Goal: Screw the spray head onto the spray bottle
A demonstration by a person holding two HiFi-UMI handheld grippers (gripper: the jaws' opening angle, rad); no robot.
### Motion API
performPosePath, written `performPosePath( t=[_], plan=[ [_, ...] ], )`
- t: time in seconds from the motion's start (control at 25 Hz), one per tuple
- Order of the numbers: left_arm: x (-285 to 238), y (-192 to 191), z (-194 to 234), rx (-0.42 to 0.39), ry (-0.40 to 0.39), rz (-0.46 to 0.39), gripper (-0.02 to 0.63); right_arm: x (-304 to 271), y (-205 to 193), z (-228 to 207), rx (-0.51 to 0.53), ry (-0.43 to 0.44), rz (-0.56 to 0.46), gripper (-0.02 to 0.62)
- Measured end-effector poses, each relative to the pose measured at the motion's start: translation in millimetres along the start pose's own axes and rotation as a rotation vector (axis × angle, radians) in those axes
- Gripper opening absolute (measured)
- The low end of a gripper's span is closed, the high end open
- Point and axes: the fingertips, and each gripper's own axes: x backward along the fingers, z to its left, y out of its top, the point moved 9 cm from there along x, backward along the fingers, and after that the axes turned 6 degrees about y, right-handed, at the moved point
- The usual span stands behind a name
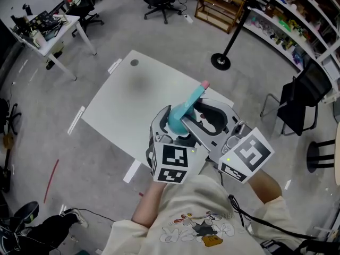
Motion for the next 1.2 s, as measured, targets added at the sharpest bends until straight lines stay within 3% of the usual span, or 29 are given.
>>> performPosePath(
  t=[0.2,0.4,0.68,0.92,1.08,1.2],
  plan=[
    [2.0,-1.6,1.5,0.029,-0.040,-0.014,0.405,0.7,-6.5,-0.4,-0.023,0.025,0.017,0.140],
    [5.1,2.2,14.5,0.022,-0.099,-0.042,0.405,8.0,-3.3,1.6,-0.024,0.101,0.065,0.187],
    [18.3,-1.0,24.0,-0.074,-0.367,-0.060,0.405,49.1,14.8,-24.2,-0.039,0.246,0.030,0.209],
    [32.7,2.6,12.4,-0.150,-0.734,-0.057,0.405,49.4,22.7,-29.6,-0.065,0.563,0.021,0.238],
    [36.6,3.7,6.0,-0.273,-0.788,-0.011,0.405,33.7,20.5,-12.4,-0.019,0.688,0.062,0.238],
    [41.4,5.7,2.6,-0.308,-0.828,-0.002,0.405,23.8,20.6,-3.3,0.012,0.753,0.080,0.238]
  ],
)
